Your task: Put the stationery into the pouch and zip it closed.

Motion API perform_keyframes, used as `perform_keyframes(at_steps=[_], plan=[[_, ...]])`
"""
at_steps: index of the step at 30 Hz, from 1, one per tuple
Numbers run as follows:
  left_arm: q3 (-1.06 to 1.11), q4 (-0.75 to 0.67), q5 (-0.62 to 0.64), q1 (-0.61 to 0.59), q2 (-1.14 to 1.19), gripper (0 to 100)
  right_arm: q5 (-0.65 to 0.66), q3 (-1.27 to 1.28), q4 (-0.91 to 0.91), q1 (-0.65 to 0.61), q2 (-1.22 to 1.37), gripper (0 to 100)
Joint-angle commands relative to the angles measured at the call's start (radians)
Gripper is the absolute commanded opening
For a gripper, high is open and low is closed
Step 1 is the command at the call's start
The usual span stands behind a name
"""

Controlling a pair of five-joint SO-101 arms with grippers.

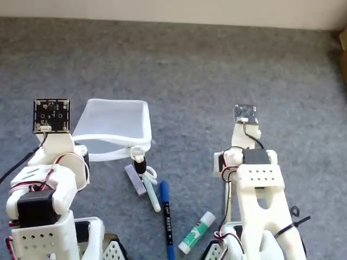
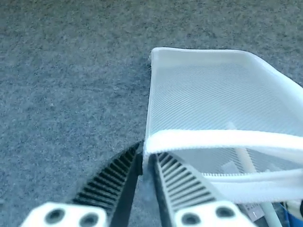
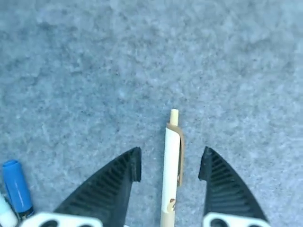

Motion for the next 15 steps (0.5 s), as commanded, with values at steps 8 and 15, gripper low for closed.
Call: perform_keyframes(at_steps=[8, 15], plan=[[-0.004, -0.012, -0.008, -0.022, 0.018, 1, -0.006, -0.016, -0.122, 0.016, 0.294, 19.1], [-0.004, -0.012, -0.008, -0.024, 0.013, 1, -0.003, -0.018, -0.156, 0.016, 0.383, 10.7]])
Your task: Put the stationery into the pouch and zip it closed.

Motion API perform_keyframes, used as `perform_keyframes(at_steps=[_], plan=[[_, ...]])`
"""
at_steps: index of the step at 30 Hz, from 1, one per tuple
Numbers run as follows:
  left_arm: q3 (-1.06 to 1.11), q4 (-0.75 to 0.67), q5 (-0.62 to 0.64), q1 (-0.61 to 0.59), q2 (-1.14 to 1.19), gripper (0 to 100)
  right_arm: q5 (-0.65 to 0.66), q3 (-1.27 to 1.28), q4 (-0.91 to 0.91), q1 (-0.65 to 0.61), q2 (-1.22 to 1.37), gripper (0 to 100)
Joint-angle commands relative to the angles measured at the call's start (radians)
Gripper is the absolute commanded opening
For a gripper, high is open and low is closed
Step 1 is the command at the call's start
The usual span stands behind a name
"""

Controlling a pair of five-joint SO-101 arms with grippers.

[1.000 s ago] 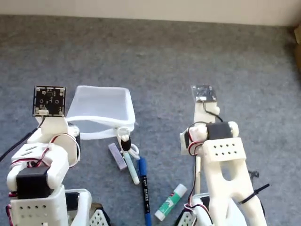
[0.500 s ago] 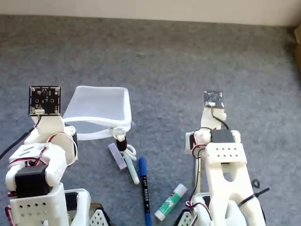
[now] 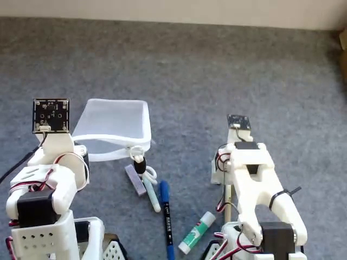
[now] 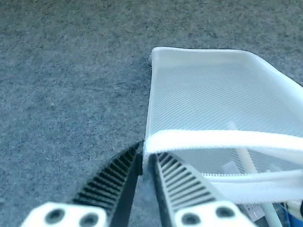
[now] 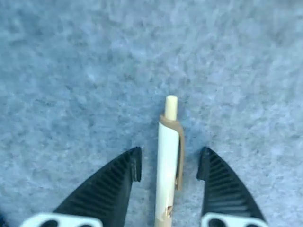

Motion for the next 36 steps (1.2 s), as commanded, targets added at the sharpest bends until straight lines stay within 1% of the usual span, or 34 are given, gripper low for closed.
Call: perform_keyframes(at_steps=[1, 5, 9, 13, 20, 28, 34, 36], plan=[[-0.004, -0.012, -0.008, -0.018, 0.012, 1, 0.009, -0.013, -0.071, 0.004, 0.024, 7.8], [-0.004, -0.012, -0.008, -0.018, 0.012, 1, 0.078, -0.007, -0.11, -0.001, 0.033, 0.9], [-0.004, -0.012, -0.008, -0.018, 0.012, 1, 0.078, -0.015, -0.108, -0.004, 0.024, 0.5], [-0.004, -0.012, -0.008, -0.015, 0.008, 1, 0.078, -0.101, -0.099, -0.022, 0.024, 0.5], [-0.01, -0.014, -0.008, -0.015, 0.008, 1, 0.08, -0.298, 0.094, -0.025, 0.024, 0.5], [-0.015, -0.031, -0.008, -0.015, 0.018, 1, 0.084, -0.487, 0.228, -0.025, 0.024, 0.5], [-0.12, -0.018, -0.006, -0.012, 0.019, 1, 0.083, -0.595, 0.3, -0.027, 0.024, 0.5], [-0.168, 0.018, -0.006, -0.01, 0.021, 1, 0.08, -0.618, 0.306, -0.028, 0.022, 0.5]])
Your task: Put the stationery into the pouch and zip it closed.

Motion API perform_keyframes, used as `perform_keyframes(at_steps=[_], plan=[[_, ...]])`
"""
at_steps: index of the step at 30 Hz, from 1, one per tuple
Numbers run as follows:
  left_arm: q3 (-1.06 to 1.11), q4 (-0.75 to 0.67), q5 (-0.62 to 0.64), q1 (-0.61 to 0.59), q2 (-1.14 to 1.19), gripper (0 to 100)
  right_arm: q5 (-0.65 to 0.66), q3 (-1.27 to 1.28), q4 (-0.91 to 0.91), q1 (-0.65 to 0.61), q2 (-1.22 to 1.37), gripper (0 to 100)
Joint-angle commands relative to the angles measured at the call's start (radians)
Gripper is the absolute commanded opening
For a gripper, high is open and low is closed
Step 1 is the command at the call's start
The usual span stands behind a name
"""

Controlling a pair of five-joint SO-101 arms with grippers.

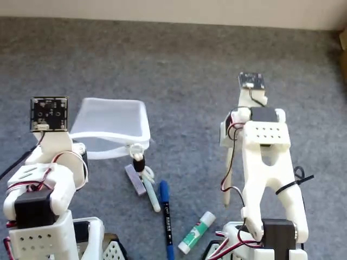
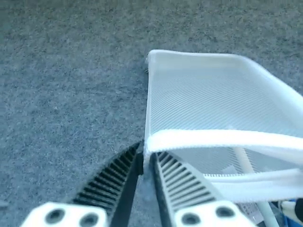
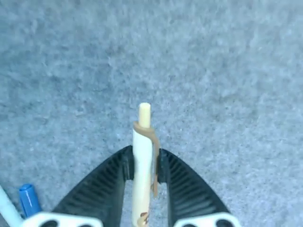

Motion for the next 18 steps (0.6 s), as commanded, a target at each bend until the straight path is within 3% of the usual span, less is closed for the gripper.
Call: perform_keyframes(at_steps=[1, 18], plan=[[-0.128, 0.032, -0.006, -0.008, 0.007, 1, 0.009, -0.091, 0.019, -0.025, -0.001, 0.5], [-0.317, 0.206, -0.049, 0.076, 0.007, 1, 0.008, -0.088, 0.019, -0.111, -0.338, 0.5]])
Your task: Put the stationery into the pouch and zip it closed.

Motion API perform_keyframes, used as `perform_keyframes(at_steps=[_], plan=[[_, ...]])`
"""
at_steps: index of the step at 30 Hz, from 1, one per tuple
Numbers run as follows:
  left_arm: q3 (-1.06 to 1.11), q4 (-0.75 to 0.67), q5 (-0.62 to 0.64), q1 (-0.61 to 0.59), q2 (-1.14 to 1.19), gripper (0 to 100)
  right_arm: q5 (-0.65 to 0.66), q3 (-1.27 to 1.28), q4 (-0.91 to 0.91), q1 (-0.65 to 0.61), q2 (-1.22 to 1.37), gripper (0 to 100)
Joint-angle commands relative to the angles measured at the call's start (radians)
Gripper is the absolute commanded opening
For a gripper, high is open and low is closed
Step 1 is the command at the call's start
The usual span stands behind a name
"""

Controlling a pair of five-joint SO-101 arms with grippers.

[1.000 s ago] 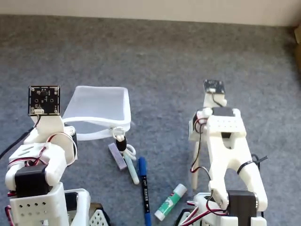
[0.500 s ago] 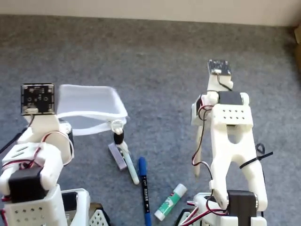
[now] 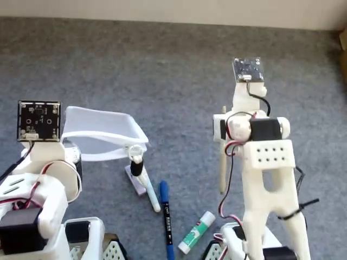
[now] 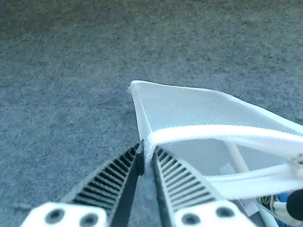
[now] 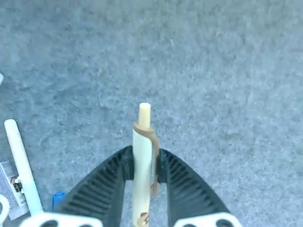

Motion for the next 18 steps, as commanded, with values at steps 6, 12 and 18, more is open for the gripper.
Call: perform_keyframes(at_steps=[6, 12, 18], plan=[[-0.091, 0.037, -0.006, 0.076, 0.005, 1, 0.008, -0.054, 0.008, -0.013, -0.147, 0.5], [-0.099, 0.037, -0.006, 0.076, 0.136, 1, 0.008, -0.053, 0.008, -0.013, -0.188, 0.5], [-0.194, 0.072, -0.005, 0.076, 0.289, 1, 0.008, -0.053, 0.008, -0.013, -0.206, 0.5]])
